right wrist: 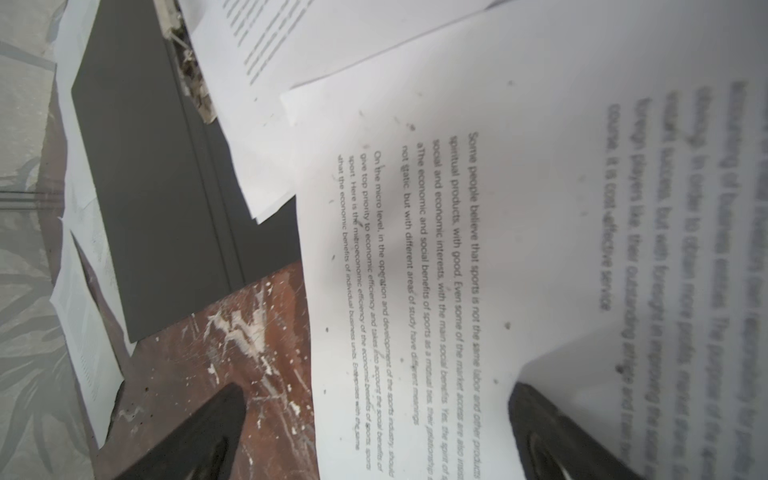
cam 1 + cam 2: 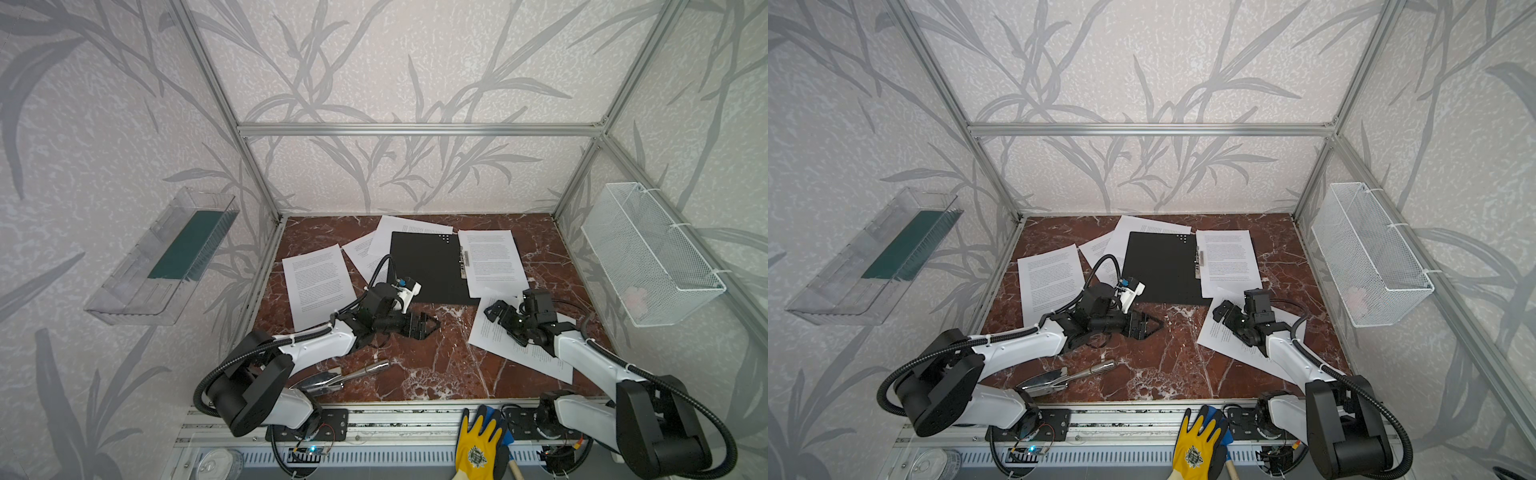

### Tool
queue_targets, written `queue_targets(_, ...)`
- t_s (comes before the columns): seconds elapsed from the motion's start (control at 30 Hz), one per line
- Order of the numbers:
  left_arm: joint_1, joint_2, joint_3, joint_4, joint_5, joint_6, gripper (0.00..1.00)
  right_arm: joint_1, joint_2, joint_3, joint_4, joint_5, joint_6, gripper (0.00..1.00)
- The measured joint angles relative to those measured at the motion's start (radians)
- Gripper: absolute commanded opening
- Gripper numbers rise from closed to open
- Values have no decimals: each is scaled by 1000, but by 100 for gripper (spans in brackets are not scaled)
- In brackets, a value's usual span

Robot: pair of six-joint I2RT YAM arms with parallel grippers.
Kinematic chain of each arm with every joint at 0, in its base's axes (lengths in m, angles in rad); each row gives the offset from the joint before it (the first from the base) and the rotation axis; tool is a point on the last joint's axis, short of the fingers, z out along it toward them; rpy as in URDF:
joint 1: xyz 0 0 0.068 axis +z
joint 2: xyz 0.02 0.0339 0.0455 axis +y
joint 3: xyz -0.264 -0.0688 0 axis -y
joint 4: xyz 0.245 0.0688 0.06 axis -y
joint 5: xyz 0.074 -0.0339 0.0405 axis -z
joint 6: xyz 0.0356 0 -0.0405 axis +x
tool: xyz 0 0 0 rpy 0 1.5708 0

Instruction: Put the files into the folder

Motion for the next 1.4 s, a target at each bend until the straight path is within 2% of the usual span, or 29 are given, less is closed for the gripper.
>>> queue_targets(0.2, 0, 41, 34, -42, 11, -13, 99, 124, -88, -59, 22, -6, 114, 99)
queue_targets(0.33, -16, 79, 37, -13, 20, -85, 98, 127, -80, -20, -41, -17, 74, 99)
queue_targets(0.47, -68, 158, 84, -10, 30, -128, 96, 78, -104, 28, -110, 27, 17, 99)
queue_targets(0.6, -130, 261, 210, -57, 34, -125, 92, -40, -147, 19, -135, 79, -6, 99)
queue_targets(0.7, -167, 343, 318, -103, 38, -109, 90, -80, -146, 14, -153, 110, -16, 99)
queue_targets(0.97, -218, 505, 528, -257, 43, -48, 89, -108, -129, -26, -153, 120, -32, 99)
queue_targets(1.13, -239, 610, 665, -324, 51, -24, 88, -130, -178, -42, -161, 114, -40, 99)
queue_targets(1.4, -255, 648, 689, -364, 60, 12, 88, -159, -217, -43, -175, 108, -60, 99)
